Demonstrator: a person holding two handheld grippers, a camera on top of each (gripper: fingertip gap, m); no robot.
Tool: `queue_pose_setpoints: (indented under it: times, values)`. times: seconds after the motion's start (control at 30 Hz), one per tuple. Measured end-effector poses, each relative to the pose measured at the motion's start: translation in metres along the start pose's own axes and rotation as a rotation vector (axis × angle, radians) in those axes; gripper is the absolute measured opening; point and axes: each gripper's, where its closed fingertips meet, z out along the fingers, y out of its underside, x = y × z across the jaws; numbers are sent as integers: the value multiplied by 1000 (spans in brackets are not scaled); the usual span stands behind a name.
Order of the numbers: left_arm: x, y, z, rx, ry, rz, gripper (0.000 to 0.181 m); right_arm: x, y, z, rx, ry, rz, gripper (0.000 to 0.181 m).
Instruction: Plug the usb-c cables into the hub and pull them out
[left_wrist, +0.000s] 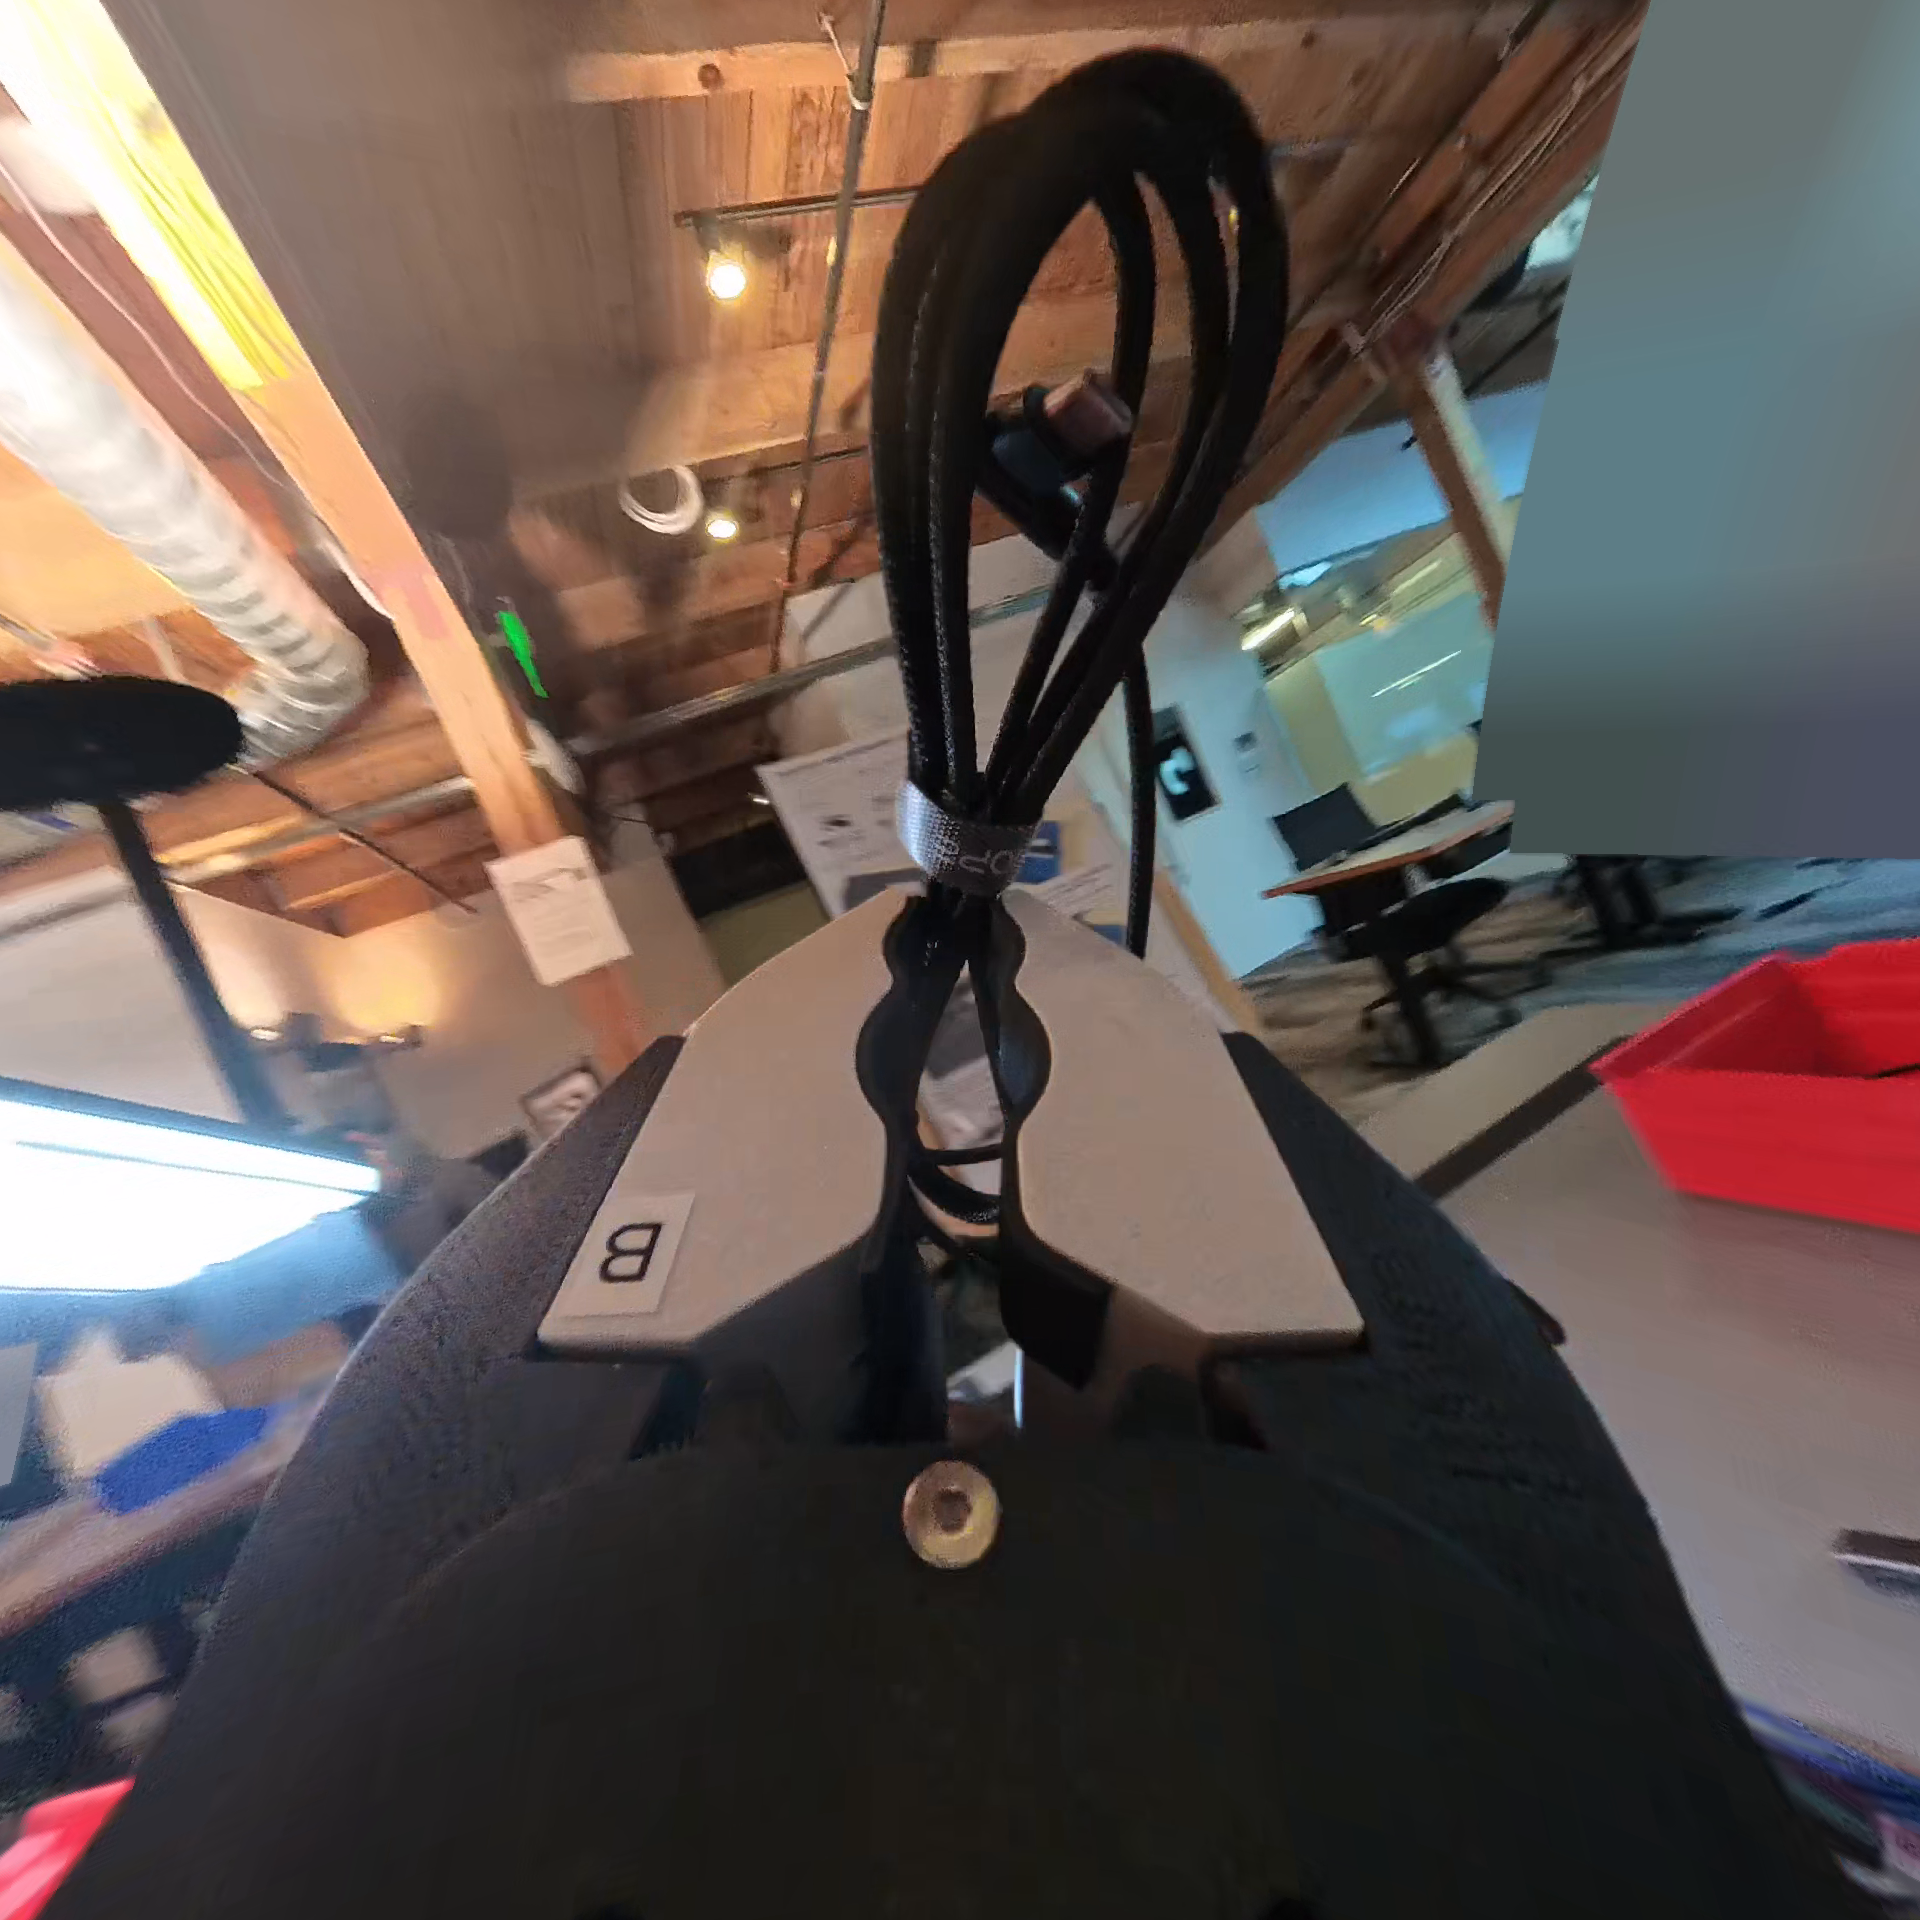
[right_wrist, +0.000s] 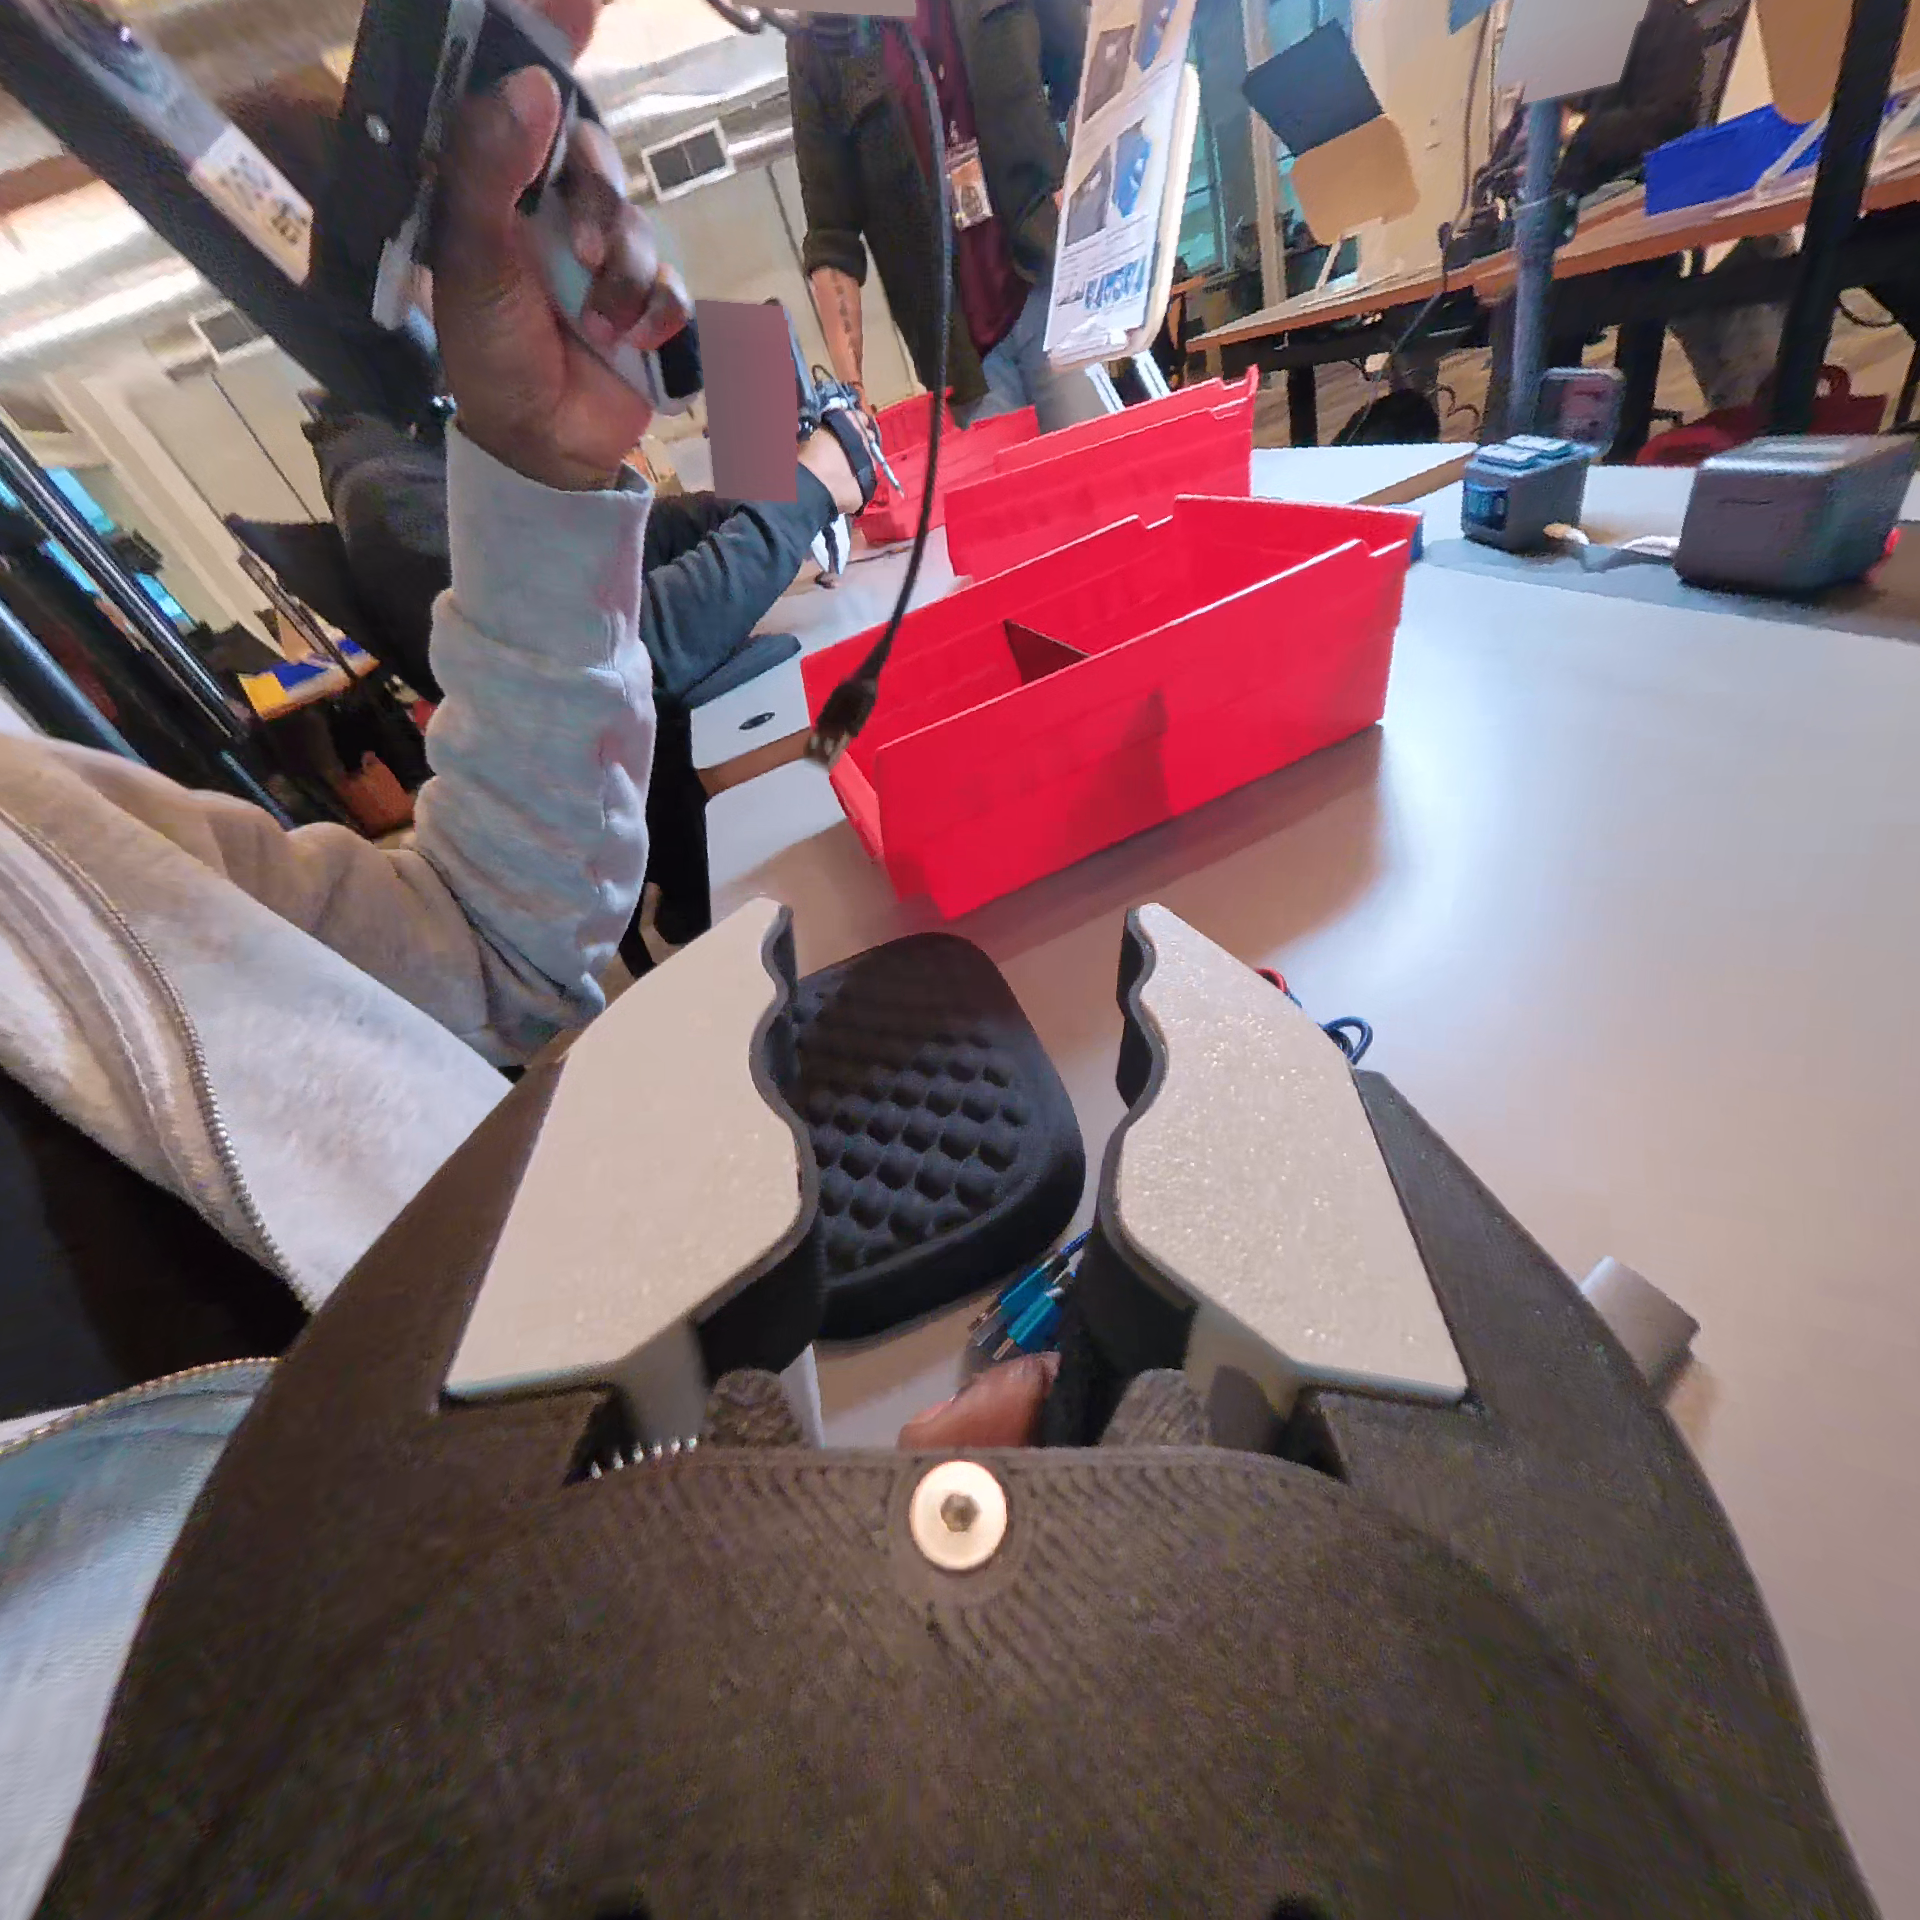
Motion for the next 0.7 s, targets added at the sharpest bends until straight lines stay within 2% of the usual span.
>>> queue_pose_setpoints:
  times: [0.2,0.4,0.53,0.7]
  values:
    - [51,25,5,3,116,-357,11,-7,-5,3,6,31,-117,57]
    - [94,64,5,-143,164,-518,11,-16,-31,3,109,10,-130,50]
    - [121,84,5,-217,196,-549,11,-24,-62,5,233,5,-178,44]
    - [166,86,2,-208,331,-426,11,-45,-102,11,322,-63,-304,33]
